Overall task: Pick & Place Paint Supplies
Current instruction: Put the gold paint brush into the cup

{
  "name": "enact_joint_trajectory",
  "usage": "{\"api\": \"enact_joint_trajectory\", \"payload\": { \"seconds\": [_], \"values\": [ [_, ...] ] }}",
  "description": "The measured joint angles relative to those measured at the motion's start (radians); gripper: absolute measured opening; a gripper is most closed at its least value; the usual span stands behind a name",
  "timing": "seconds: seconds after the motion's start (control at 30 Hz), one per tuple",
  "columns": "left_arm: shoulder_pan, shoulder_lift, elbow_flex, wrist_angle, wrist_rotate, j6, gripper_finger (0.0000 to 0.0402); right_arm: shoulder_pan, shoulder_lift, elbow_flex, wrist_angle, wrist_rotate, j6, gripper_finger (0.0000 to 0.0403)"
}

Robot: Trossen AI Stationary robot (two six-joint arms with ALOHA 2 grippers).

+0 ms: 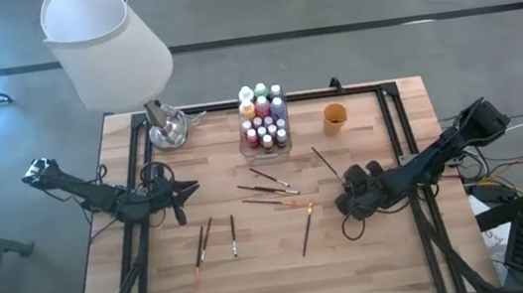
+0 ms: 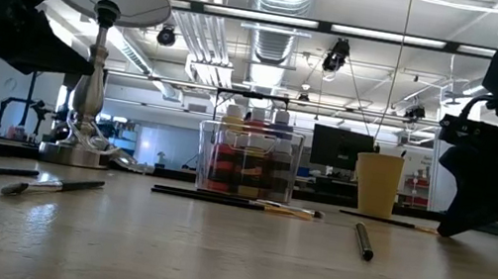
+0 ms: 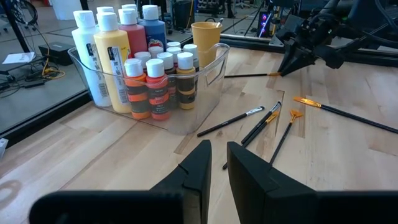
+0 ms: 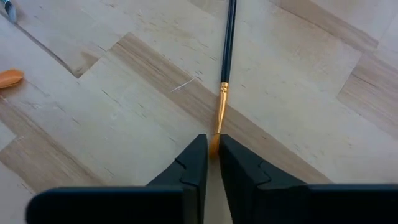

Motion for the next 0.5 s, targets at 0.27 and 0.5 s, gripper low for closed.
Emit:
{"api": "enact_joint_trajectory", "payload": {
  "seconds": [0.27,0.5],
  "values": [
    [0.0,0.0,0.0,0.0,0.0,0.0,0.0058,0.0,0.0,0.0,-0.001,0.004,0.001,0.0008],
    [0.0,0.0,0.0,0.0,0.0,0.0,0.0057,-0.002,-0.032,0.008,-0.019,-0.018,-0.035,0.0008]
  ]
}}
